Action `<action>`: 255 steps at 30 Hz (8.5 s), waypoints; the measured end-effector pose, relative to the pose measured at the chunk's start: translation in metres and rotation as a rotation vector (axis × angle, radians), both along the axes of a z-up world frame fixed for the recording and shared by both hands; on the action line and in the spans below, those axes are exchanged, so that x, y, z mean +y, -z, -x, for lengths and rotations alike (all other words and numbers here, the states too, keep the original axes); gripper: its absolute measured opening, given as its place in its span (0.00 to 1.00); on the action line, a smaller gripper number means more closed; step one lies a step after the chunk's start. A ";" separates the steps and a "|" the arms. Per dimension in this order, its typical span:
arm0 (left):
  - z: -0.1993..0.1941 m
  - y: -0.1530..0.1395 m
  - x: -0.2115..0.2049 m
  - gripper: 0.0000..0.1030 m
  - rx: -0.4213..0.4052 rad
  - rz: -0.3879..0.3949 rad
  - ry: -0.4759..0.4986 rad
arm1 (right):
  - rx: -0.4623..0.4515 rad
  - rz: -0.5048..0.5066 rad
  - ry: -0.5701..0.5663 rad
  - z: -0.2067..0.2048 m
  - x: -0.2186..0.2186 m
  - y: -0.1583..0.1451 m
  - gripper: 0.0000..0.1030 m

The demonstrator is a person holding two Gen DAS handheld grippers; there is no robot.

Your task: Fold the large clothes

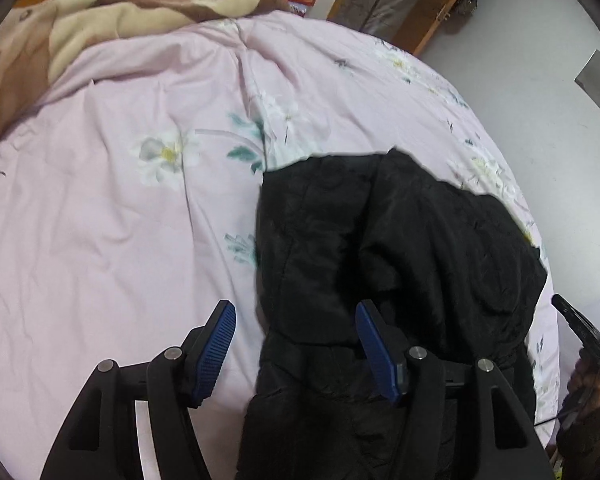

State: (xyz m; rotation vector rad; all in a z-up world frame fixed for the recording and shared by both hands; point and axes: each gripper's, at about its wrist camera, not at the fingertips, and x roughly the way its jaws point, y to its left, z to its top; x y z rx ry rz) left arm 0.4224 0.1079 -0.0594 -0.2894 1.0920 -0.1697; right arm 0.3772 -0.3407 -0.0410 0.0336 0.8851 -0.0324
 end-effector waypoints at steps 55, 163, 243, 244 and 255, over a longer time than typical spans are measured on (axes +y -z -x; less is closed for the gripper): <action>-0.052 0.072 -0.130 0.65 0.084 0.010 0.099 | 0.130 -0.002 -0.211 -0.026 0.135 0.113 0.51; 0.328 0.005 -0.049 0.20 -0.053 -0.116 0.008 | -0.016 0.013 0.116 0.333 0.016 0.031 0.16; 0.006 -0.061 0.003 0.69 -0.123 -0.072 -0.140 | 0.009 0.106 0.099 0.029 -0.023 -0.064 0.54; 0.008 -0.056 0.004 0.70 -0.114 -0.059 -0.113 | 0.011 0.098 0.077 0.034 -0.028 -0.059 0.56; 0.010 0.014 -0.024 0.72 0.035 -0.023 -0.004 | 0.156 -0.158 0.001 0.025 -0.050 0.019 0.73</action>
